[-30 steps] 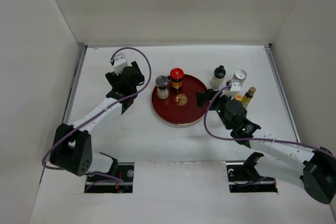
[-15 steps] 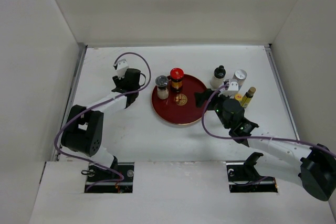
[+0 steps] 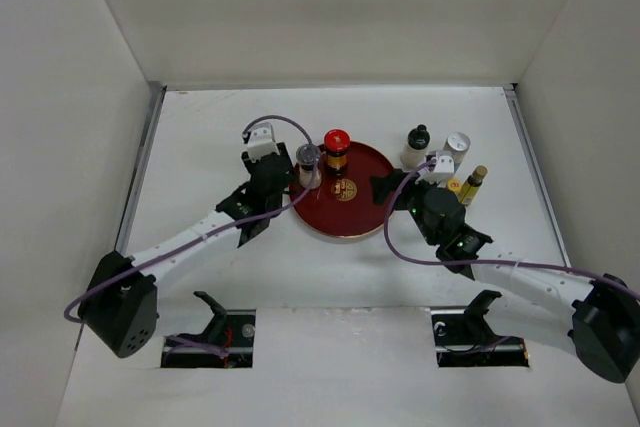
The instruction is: Organize the condiment bottles
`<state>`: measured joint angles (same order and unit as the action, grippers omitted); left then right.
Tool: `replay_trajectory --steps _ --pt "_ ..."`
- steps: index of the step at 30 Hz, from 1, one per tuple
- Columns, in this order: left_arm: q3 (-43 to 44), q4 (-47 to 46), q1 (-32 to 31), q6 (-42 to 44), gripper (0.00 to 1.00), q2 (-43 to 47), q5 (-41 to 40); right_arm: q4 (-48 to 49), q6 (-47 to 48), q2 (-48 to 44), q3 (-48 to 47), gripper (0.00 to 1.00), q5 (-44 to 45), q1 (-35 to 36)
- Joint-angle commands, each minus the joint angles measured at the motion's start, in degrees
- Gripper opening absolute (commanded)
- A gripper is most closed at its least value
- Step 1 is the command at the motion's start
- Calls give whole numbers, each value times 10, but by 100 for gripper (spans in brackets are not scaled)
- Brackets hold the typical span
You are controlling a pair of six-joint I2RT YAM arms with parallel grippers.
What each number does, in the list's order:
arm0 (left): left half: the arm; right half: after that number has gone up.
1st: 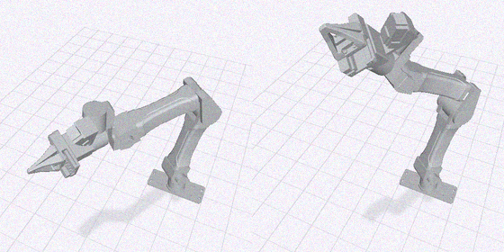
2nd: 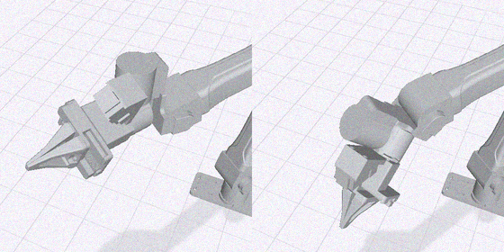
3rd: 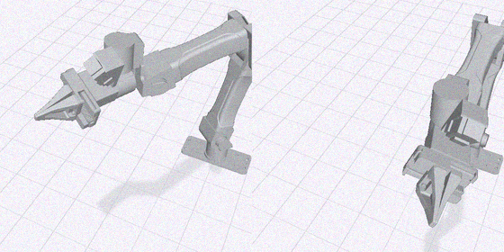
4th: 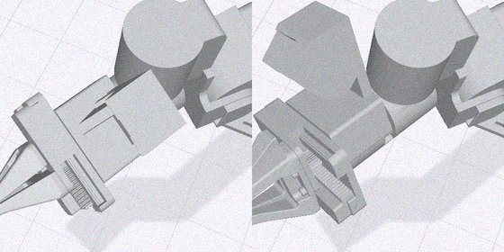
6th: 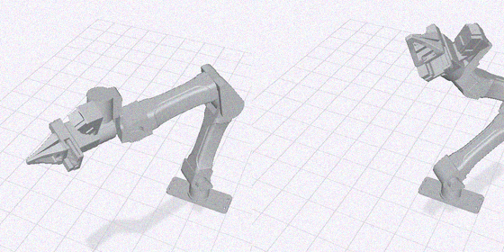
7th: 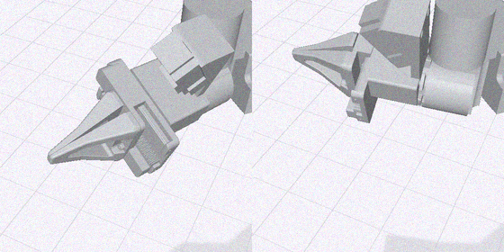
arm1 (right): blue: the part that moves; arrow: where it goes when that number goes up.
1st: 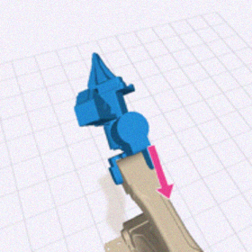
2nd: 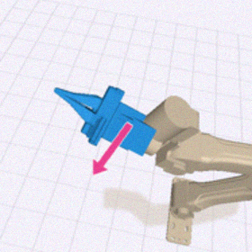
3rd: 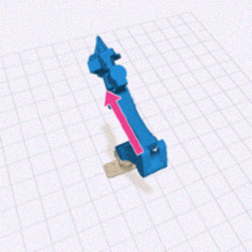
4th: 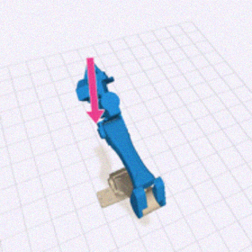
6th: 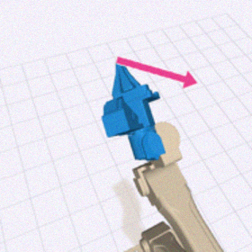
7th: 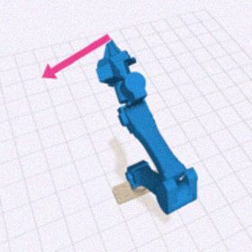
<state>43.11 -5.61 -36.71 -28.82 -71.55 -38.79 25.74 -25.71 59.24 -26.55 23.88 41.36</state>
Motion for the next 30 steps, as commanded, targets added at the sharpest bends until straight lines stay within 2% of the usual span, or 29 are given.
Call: replay_trajectory --steps 1,6,11,15,19,21,23,24,27,30 --pt "-12 -15 -45 6 29 26 -23 27 2 -9 -22 100 -6 6" --pt "-1 -36 -113 5 29 -16 -26 27 2 -11 -20 100 -6 6" --pt "19 -60 -121 10 30 -93 -21 27 2 -18 -15 100 -6 3" --pt "32 -66 -123 23 37 -148 -24 27 1 -25 -12 98 -7 -1" --pt "28 -79 -138 28 54 -170 -37 11 2 -51 -20 58 -8 2" --pt "16 -89 -139 29 64 -163 -42 -11 6 -74 -31 50 -5 6" --pt "2 -100 -139 29 75 -147 -42 -61 7 -105 -52 52 3 10" --pt "-6 -106 -139 29 80 -135 -40 -90 11 -119 -65 58 9 11" --pt "-26 -120 -135 29 91 -103 -31 -188 28 -161 -104 85 55 10" --pt "-57 -141 -130 27 99 -52 -15 -286 31 -191 -141 98 121 -6"
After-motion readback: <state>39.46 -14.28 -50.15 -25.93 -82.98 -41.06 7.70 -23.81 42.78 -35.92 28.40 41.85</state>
